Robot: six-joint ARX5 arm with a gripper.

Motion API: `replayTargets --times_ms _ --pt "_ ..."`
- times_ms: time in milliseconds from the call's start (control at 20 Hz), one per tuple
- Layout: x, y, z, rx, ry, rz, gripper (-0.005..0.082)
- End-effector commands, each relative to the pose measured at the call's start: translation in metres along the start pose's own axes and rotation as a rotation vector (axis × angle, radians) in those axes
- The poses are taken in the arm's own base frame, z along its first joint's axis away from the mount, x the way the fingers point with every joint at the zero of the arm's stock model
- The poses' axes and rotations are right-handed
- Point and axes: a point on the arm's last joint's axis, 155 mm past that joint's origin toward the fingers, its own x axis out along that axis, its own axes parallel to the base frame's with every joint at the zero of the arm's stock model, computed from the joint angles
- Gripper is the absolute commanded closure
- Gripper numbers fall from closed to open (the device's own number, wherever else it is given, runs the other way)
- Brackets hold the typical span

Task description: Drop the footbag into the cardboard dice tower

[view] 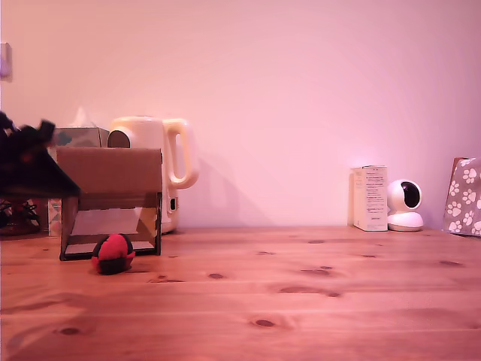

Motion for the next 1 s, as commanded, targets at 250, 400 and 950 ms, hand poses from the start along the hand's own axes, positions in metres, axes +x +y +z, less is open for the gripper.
replayTargets --times_ms 250,400,950 --pt "0.027 0.009 -0.010 0.004 0.003 0.004 -0.0021" --pt "0.044 0.014 -0.015 0.002 0.026 0.005 -0.0021" --pt "0.102 0.037 -0.016 0.012 0.073 0.023 -0.0021"
